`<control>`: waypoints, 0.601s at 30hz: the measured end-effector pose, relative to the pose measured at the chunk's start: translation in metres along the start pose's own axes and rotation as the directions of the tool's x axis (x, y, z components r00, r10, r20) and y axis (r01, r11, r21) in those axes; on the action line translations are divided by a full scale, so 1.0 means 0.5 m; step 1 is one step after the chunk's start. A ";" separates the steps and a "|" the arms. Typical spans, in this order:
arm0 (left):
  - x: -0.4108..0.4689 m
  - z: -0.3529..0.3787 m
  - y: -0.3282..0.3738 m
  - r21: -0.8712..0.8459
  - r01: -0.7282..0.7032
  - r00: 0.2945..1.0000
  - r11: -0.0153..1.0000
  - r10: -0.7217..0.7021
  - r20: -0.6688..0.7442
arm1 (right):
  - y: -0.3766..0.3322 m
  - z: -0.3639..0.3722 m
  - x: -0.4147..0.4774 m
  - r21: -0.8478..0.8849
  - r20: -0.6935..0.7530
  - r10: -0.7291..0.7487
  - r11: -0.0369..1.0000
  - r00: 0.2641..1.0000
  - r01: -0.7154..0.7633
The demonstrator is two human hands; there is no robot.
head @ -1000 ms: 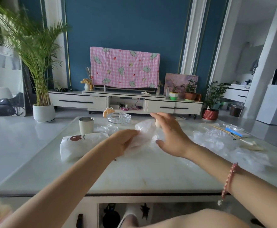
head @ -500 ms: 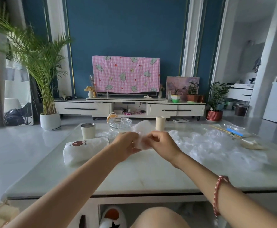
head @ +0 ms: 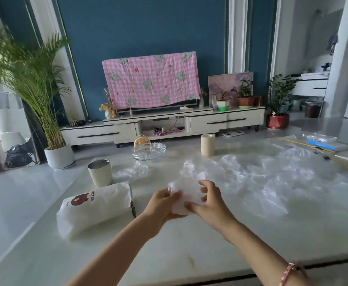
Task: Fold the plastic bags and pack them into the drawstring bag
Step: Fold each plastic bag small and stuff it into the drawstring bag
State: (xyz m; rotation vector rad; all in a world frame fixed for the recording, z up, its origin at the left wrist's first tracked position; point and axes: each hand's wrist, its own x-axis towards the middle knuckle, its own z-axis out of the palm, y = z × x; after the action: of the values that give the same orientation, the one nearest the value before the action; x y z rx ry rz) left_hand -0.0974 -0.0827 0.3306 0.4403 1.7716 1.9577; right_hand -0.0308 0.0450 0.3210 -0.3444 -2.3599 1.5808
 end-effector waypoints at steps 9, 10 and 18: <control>0.177 -0.091 -0.113 0.047 0.061 0.996 0.997 -0.057 -0.075 | 0.121 0.096 0.221 0.464 0.169 0.139 0.862 0.976 -0.203; 0.203 -0.102 -0.119 0.037 0.051 0.993 0.998 -0.047 -0.105 | 0.125 0.104 0.250 0.457 0.166 0.129 0.868 0.978 -0.193; 0.284 -0.122 -0.129 -0.183 0.082 0.982 0.980 -0.111 -0.152 | 0.152 0.115 0.307 0.212 0.088 -0.065 0.976 0.994 0.045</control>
State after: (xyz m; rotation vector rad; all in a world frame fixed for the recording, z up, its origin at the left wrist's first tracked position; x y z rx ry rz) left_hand -0.2411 -0.0544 0.2499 0.1367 1.6607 2.1086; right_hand -0.1913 0.0775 0.2446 -0.1606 -2.2197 1.8364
